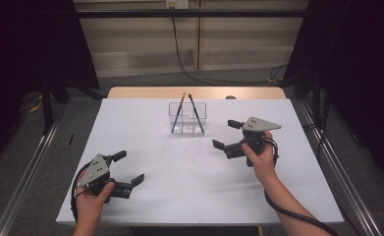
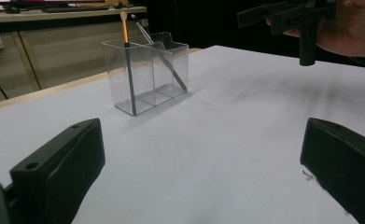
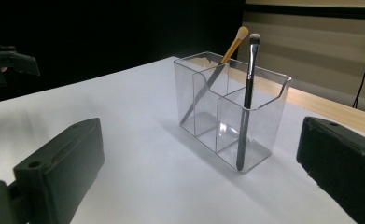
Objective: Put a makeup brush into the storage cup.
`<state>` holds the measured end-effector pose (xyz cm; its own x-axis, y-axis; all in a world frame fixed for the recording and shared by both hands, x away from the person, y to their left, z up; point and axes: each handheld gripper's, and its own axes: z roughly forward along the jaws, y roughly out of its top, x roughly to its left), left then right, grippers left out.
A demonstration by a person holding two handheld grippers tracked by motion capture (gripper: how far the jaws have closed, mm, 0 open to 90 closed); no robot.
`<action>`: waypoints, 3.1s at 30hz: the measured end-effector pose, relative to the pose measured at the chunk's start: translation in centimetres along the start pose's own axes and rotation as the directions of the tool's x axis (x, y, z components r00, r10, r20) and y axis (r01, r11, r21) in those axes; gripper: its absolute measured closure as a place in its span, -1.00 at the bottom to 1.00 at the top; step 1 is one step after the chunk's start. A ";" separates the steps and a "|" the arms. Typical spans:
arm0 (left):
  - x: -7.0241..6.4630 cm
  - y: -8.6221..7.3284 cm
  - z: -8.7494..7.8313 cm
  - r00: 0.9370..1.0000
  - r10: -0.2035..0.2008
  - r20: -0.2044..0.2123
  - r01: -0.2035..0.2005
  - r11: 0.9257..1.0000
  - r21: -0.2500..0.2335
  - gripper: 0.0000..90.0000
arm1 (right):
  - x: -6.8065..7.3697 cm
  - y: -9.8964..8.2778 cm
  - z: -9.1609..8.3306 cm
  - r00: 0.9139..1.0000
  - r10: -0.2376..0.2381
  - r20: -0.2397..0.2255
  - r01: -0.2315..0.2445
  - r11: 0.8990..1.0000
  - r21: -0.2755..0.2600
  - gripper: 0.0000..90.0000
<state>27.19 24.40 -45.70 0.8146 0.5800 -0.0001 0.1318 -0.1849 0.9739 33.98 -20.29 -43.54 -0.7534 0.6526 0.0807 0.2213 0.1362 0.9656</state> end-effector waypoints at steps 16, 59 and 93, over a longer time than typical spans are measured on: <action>0.0 0.0 0.0 1.000 0.000 -0.002 0.000 1.000 0.001 -1.00 | 0.0 -0.5 -1.5 1.000 -0.005 0.006 0.005 1.000 0.003 -0.99; -0.2 0.1 0.2 1.000 -0.004 0.001 0.004 1.000 -0.004 -1.00 | -0.5 -2.3 -5.9 0.999 -0.012 0.049 0.011 1.000 0.027 -1.00; -0.2 0.1 0.3 1.000 0.008 -0.001 -0.008 1.000 0.004 -1.00 | -0.7 -3.8 -9.3 0.997 -0.016 0.080 0.013 0.999 0.043 -1.00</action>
<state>27.21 24.06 -45.68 0.8152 0.5792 0.0083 0.1275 -0.1933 0.9728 27.90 -28.24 -45.01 -0.7047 0.7081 0.0449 0.2379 0.1761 0.9552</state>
